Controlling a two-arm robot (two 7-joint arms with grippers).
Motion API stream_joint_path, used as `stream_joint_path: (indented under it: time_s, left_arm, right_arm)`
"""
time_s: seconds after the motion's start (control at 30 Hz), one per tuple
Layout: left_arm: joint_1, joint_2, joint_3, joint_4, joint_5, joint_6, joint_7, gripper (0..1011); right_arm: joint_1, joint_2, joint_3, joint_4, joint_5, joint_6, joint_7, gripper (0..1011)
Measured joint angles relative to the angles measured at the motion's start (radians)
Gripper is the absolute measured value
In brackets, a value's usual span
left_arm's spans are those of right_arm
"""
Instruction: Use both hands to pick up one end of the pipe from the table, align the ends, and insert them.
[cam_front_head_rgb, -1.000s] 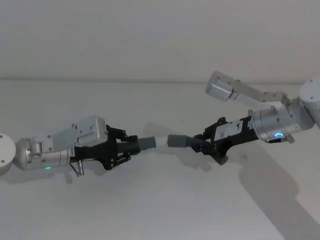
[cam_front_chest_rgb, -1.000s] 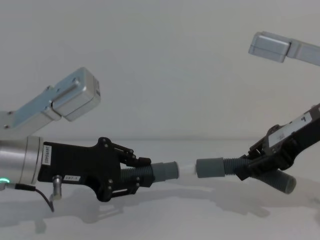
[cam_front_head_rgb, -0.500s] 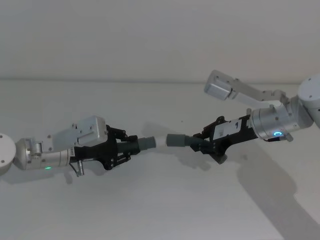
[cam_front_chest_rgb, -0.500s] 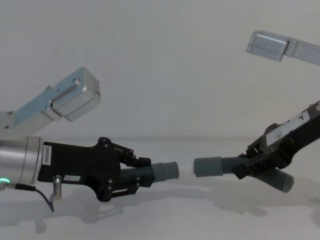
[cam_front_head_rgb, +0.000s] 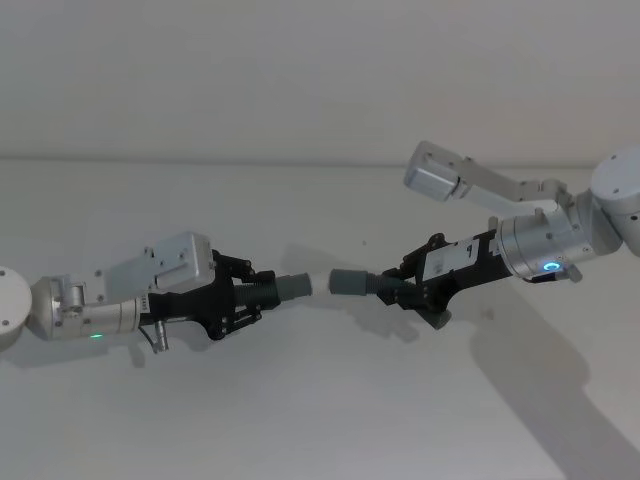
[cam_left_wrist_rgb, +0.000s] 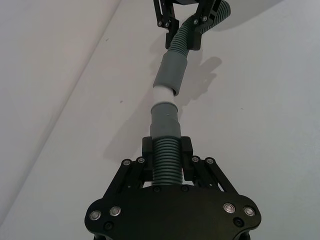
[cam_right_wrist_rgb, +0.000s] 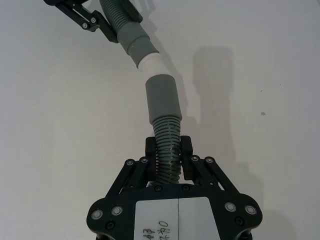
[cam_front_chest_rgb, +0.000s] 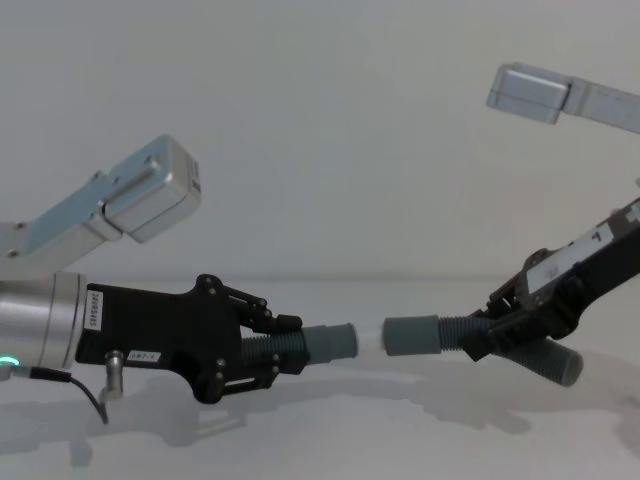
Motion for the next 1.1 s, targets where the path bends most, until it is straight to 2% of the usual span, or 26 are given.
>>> stream_joint_path:
  time_s: [1.1]
  left_arm:
    - [0.0, 0.0, 0.0, 0.0, 0.0, 0.0, 0.0, 314]
  right_arm:
    - [0.005, -0.004, -0.006, 0.006, 0.001, -0.002, 0.004, 274]
